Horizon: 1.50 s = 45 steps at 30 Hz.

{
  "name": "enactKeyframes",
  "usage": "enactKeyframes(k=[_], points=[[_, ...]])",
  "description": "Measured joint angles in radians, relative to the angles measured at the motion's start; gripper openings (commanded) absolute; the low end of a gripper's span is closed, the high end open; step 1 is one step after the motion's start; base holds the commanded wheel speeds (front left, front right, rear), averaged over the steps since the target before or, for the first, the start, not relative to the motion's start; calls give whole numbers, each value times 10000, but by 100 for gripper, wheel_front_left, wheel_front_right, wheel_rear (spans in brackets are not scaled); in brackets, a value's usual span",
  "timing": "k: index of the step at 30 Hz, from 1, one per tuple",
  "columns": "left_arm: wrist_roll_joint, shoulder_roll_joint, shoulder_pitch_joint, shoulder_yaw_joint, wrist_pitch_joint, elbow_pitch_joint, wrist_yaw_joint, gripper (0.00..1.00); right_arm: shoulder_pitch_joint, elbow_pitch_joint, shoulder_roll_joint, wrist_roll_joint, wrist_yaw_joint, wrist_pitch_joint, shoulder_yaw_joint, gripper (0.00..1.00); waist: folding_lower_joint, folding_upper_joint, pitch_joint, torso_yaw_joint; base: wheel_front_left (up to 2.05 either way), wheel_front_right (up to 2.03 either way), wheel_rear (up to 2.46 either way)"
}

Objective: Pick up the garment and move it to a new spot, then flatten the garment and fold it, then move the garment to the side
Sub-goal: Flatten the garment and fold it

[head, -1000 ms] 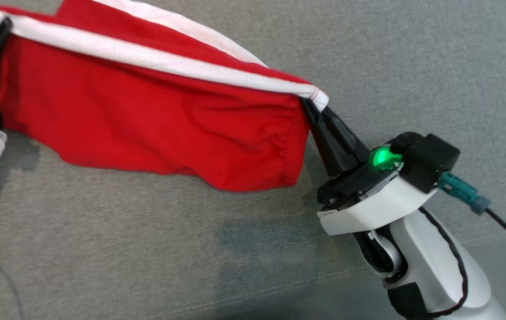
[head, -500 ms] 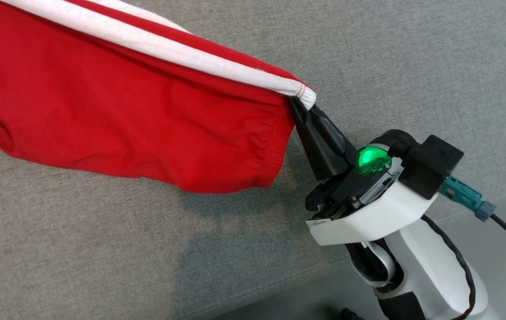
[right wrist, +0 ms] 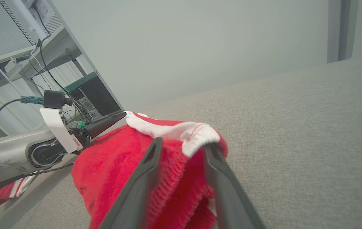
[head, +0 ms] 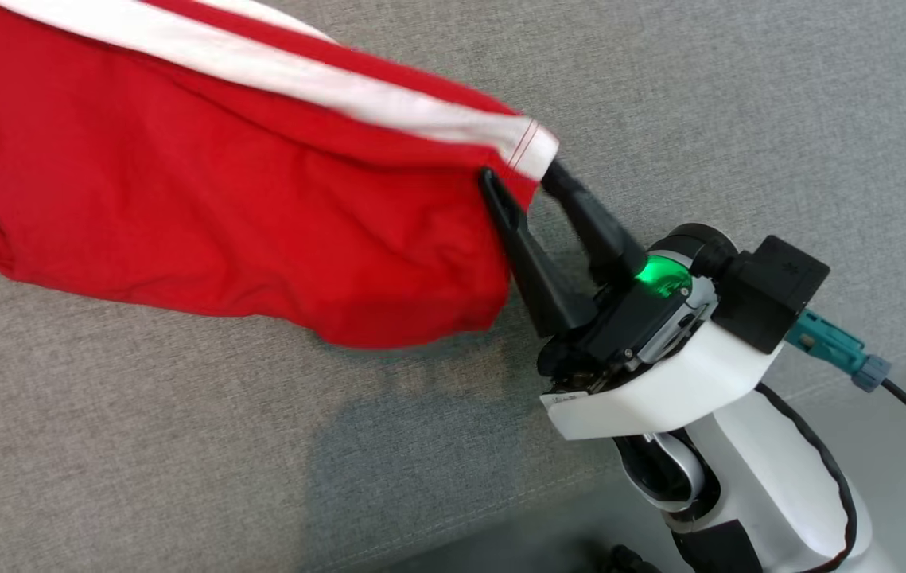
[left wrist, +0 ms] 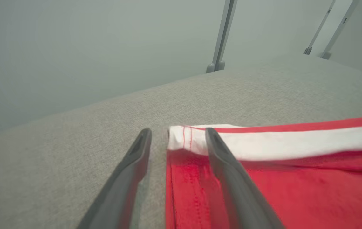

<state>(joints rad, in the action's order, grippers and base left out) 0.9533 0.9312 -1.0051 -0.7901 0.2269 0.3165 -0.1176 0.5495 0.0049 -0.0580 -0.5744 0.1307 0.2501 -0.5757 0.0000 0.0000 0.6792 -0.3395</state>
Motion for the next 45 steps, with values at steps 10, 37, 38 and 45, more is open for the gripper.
enactKeyframes(k=[10,37,38,45], points=[[150,-633,376,343,251,211,-42,100,-20,696,-4,190,0,2,527,100,0,0,-597,388,0,0,0],[-2232,-4011,4701,3712,299,1870,-58,100,-3103,1407,21,3264,0,2,3122,100,0,0,-3725,1165,0,0,0],[-2232,-3981,4704,3747,299,1871,-58,100,-3234,1315,23,3283,0,2,3156,100,1,0,-3675,1110,0,0,0],[-1570,-3018,4707,3365,293,2036,-58,100,-4077,437,81,3214,0,2,3152,100,0,0,-3159,532,0,0,0]])
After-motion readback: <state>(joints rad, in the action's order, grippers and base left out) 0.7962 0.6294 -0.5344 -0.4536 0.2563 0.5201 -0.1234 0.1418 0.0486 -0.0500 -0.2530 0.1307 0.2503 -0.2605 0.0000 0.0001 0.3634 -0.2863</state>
